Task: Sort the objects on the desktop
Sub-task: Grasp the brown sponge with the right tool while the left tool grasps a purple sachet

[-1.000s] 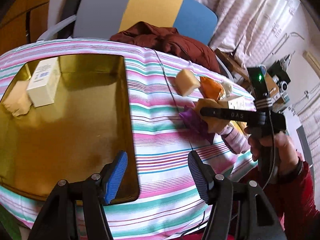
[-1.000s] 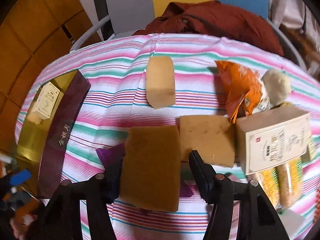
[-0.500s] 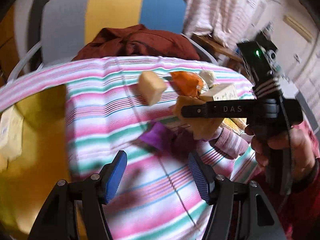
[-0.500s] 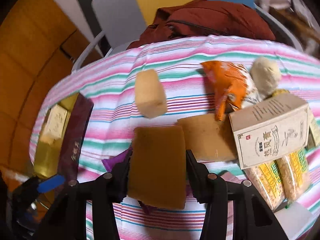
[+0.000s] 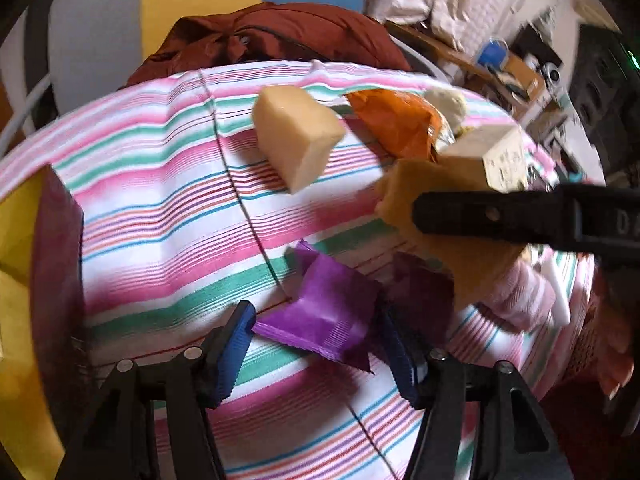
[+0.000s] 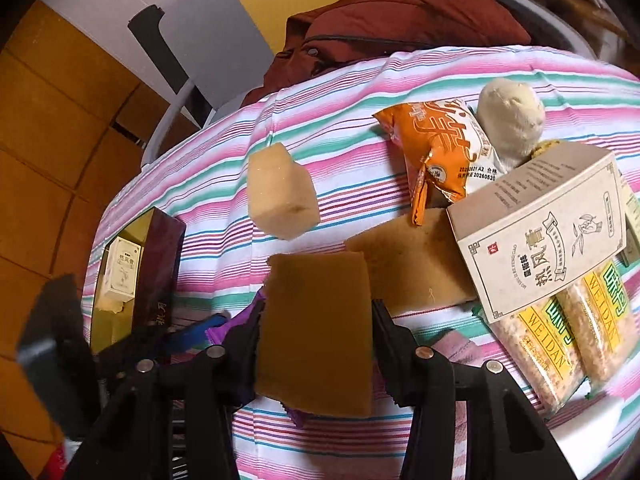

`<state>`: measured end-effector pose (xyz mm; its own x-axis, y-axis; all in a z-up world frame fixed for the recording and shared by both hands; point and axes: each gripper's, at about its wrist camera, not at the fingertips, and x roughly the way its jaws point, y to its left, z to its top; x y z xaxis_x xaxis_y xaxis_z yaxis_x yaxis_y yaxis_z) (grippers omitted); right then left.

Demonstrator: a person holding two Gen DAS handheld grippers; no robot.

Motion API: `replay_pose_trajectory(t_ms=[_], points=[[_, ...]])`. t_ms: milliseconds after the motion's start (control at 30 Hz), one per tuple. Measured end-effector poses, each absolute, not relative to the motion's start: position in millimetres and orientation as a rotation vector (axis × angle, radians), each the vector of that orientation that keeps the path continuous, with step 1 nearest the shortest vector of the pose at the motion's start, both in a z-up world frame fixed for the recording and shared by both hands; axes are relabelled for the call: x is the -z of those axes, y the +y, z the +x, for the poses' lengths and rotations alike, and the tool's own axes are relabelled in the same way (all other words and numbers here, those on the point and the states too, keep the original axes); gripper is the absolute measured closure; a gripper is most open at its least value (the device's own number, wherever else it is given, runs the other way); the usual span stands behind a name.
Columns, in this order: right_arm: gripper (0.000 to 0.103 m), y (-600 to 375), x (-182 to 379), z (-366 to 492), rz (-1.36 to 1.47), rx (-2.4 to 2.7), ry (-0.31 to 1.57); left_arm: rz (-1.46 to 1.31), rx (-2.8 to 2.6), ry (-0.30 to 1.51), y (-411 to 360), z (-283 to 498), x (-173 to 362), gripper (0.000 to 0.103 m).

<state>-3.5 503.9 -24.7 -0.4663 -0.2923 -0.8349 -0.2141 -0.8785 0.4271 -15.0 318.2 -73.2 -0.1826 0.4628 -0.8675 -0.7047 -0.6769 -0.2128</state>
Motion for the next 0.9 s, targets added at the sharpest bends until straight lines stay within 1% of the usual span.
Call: replay_pose_trajectory(t_ms=[33, 67, 100, 167, 200, 367, 400, 500, 533, 600, 667, 733, 767, 833, 900], points=[[0.053, 504, 25, -4, 1.598, 2.539, -0.752, -1.292, -1.954, 0.298, 318, -16, 74, 0.047], [0.053, 503, 25, -4, 1.599, 2.540, -0.745, -1.278, -1.971, 0.343, 320, -14, 75, 0.053], [0.053, 502, 25, -4, 1.600, 2.540, -0.744, -1.243, -1.987, 0.416, 323, -8, 76, 0.058], [0.053, 502, 25, -4, 1.601, 2.535, -0.749, -1.159, -2.006, 0.565, 328, 6, 79, 0.062], [0.053, 503, 25, -4, 1.601, 2.534, -0.752, -1.134, -2.006, 0.584, 328, 10, 79, 0.068], [0.053, 501, 25, -4, 1.600, 2.535, -0.737, -1.176, -2.012, 0.445, 311, 11, 78, 0.080], [0.053, 500, 25, -4, 1.602, 2.535, -0.732, -1.179, -2.011, 0.433, 310, 11, 78, 0.080], [0.053, 500, 26, -4, 1.606, 2.529, -0.735, -1.216, -1.960, 0.328, 301, 10, 75, 0.080], [0.053, 500, 26, -4, 1.605, 2.527, -0.737, -1.231, -1.951, 0.286, 298, 9, 72, 0.078], [0.053, 500, 26, -4, 1.602, 2.528, -0.741, -1.237, -1.967, 0.275, 300, 9, 69, 0.058], [0.053, 500, 25, -3, 1.596, 2.530, -0.750, -1.227, -1.972, 0.260, 302, 7, 65, 0.057], [0.053, 502, 25, -3, 1.594, 2.529, -0.766, -1.230, -1.974, 0.247, 307, 4, 63, 0.051], [0.053, 503, 26, -3, 1.591, 2.527, -0.784, -1.241, -1.987, 0.256, 312, 1, 63, 0.050], [0.053, 505, 26, -3, 1.588, 2.522, -0.815, -1.243, -1.997, 0.280, 323, -5, 65, 0.050], [0.053, 507, 26, -3, 1.582, 2.518, -0.835, -1.224, -1.994, 0.342, 334, -8, 70, 0.050]])
